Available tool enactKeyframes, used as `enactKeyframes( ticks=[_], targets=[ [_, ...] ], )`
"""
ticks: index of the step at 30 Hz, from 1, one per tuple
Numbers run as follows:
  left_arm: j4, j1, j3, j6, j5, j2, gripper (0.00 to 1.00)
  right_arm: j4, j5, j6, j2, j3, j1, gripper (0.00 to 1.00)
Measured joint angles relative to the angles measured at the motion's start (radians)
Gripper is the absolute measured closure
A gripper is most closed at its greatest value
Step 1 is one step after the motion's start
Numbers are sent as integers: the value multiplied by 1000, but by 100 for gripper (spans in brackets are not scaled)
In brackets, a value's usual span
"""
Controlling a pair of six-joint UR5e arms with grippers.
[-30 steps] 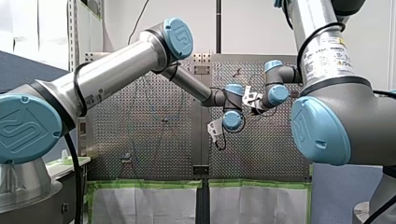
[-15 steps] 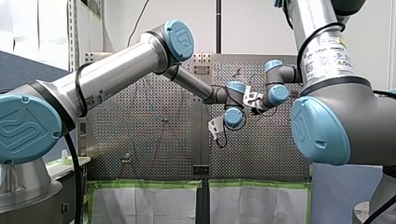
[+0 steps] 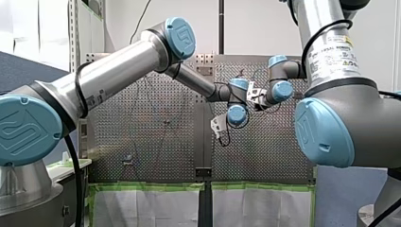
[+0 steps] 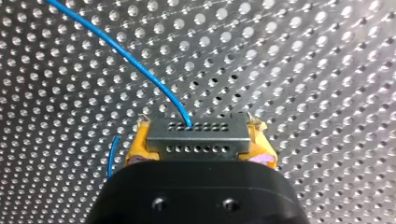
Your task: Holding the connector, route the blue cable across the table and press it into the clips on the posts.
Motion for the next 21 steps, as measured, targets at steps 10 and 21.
enactKeyframes(
  ticks=[10, 21],
  targets=[
    [-59, -18, -7, -5, -57, 89, 100, 44, -5, 7, -69, -19, 5, 100],
    [-14, -34, -93, -9, -58, 208, 100, 125, -6, 28, -171, -67, 0, 100]
  ],
)
